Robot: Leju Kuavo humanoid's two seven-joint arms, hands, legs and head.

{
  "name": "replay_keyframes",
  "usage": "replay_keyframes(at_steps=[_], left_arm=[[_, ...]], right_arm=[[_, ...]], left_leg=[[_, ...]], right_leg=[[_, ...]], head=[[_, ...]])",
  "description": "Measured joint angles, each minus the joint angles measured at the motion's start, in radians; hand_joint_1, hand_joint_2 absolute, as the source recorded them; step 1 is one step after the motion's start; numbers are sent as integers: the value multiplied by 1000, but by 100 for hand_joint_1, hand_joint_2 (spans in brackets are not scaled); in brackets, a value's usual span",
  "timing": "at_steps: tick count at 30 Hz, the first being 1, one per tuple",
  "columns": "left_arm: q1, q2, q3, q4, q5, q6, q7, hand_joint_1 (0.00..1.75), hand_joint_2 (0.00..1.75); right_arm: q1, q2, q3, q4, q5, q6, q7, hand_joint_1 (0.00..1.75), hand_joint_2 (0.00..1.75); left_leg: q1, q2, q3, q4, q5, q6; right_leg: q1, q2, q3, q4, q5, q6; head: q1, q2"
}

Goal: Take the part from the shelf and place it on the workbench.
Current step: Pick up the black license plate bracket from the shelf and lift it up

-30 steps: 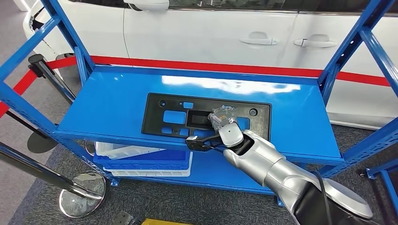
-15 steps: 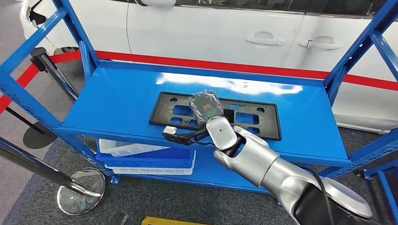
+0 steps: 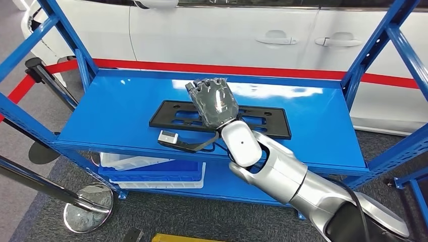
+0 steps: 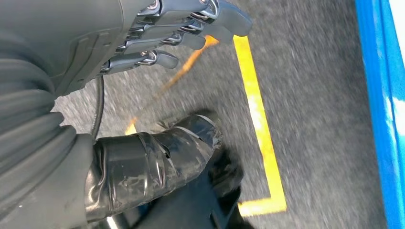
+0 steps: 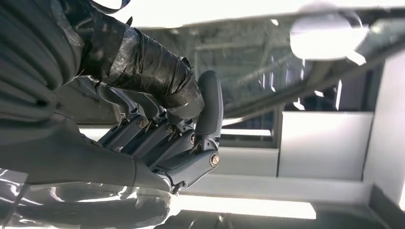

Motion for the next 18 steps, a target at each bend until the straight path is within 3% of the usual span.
replay_keyframes(at_steps=[2,3,5,7,10,12,13,16,17,18], left_arm=[[1,-2,0,0,0,3,0,0,175],[1,-2,0,0,0,5,0,0,175],[1,-2,0,0,0,10,0,0,175],[-2,-2,0,0,1,14,-1,0,175],[-2,-4,0,0,1,19,-3,0,175],[0,-7,0,0,0,22,-3,0,175],[-1,-9,0,0,-1,22,-4,0,175],[-1,-9,0,0,4,-9,-23,0,175],[-1,-9,0,0,8,-28,-35,0,175],[-1,-9,0,0,12,-46,-46,0,175]], right_arm=[[9,-3,-11,-23,11,-10,-4,175,175],[14,-6,-16,-36,16,-14,-6,175,175],[19,-10,-31,-66,27,-22,-8,175,175],[20,-14,-50,-100,41,-33,-8,175,175],[25,-23,-69,-141,56,-41,-8,175,175],[29,-32,-80,-165,61,-36,-8,175,175],[31,-37,-85,-175,62,-28,-8,175,175],[44,-47,-90,-189,51,18,-15,175,175],[51,-49,-90,-190,43,36,-18,131,175],[56,-51,-90,-190,35,55,-22,87,175]], left_leg=[[0,0,-45,89,-21,-1],[0,0,-43,82,-4,1],[-1,0,12,-39,66,11],[-7,-1,71,-161,108,20],[-12,-3,87,-202,113,30],[-8,-1,92,-215,122,40],[-5,1,95,-221,126,45],[-5,3,94,-222,128,50],[-4,3,94,-221,127,50],[-4,2,93,-220,127,50]], right_leg=[[4,0,1,0,0,-1],[5,1,1,1,-1,-2],[6,3,3,1,-1,-2],[9,5,1,2,-1,2],[9,5,-2,-2,3,15],[8,3,-9,14,-12,25],[8,3,-23,48,-35,30],[1,1,-104,229,-118,41],[-2,1,-119,262,-123,44],[-6,0,-117,261,-111,46]], head=[[0,0],[0,0],[1,0],[1,0],[2,0],[2,0],[3,0],[4,0],[4,0],[4,0]])
